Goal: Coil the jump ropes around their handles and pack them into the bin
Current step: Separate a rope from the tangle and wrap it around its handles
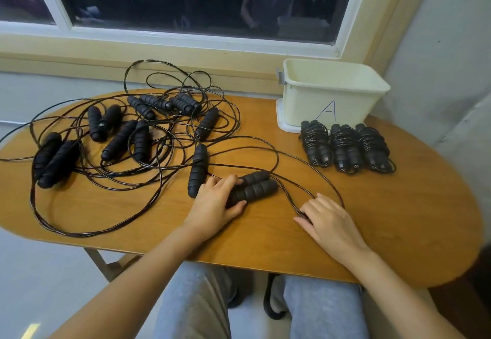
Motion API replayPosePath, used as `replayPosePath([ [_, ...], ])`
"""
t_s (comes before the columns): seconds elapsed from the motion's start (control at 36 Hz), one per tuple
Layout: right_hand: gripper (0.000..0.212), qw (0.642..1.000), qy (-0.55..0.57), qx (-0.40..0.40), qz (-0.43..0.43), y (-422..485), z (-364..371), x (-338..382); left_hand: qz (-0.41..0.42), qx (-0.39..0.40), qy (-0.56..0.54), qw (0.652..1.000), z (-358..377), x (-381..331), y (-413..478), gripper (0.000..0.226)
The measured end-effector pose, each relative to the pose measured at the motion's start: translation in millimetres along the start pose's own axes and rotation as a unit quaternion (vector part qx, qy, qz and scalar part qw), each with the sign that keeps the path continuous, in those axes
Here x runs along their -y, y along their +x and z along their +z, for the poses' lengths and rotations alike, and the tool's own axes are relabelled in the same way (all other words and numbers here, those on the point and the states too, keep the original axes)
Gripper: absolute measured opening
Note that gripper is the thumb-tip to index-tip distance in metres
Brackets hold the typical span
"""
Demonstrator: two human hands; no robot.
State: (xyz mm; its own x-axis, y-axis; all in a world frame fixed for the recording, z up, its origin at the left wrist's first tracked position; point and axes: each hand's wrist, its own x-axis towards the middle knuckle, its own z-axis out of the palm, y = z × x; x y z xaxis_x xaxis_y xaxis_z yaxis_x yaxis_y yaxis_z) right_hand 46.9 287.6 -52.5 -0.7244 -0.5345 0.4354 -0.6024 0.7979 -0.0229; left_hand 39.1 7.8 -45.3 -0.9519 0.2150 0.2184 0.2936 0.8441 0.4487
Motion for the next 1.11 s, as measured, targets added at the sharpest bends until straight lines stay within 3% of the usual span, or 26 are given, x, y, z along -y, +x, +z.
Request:
replayPosePath([
  [0.19,0.021,0.997,-0.036,-0.042,-0.054,0.9,1.0,42.7,0.012,-0.045,0.012,0.999,3.0,-2.7,-5.7,0.049],
  [0.42,0.025,0.995,-0.060,-0.049,-0.067,12.0,16.2,95.1,0.042,-0.013,0.085,0.995,-5.8,-2.5,-4.4,0.051],
  [0.58,0.023,0.996,-0.041,-0.035,-0.069,15.4,21.6,119.6,0.022,0.047,0.095,0.994,-17.4,-9.1,-2.0,0.094],
  [0.64,0.025,0.997,-0.034,-0.024,-0.071,14.0,22.3,120.3,0.031,0.070,0.110,0.991,-19.1,-8.5,-1.2,0.098],
  [0.86,0.032,0.992,-0.032,0.019,-0.121,10.2,15.2,104.8,0.024,0.103,0.095,0.990,-24.1,-7.3,6.8,0.083],
  [1.11,0.015,0.987,0.059,0.096,-0.111,11.3,-6.1,24.5,0.026,0.044,0.035,0.998,-18.7,3.4,4.5,0.065],
])
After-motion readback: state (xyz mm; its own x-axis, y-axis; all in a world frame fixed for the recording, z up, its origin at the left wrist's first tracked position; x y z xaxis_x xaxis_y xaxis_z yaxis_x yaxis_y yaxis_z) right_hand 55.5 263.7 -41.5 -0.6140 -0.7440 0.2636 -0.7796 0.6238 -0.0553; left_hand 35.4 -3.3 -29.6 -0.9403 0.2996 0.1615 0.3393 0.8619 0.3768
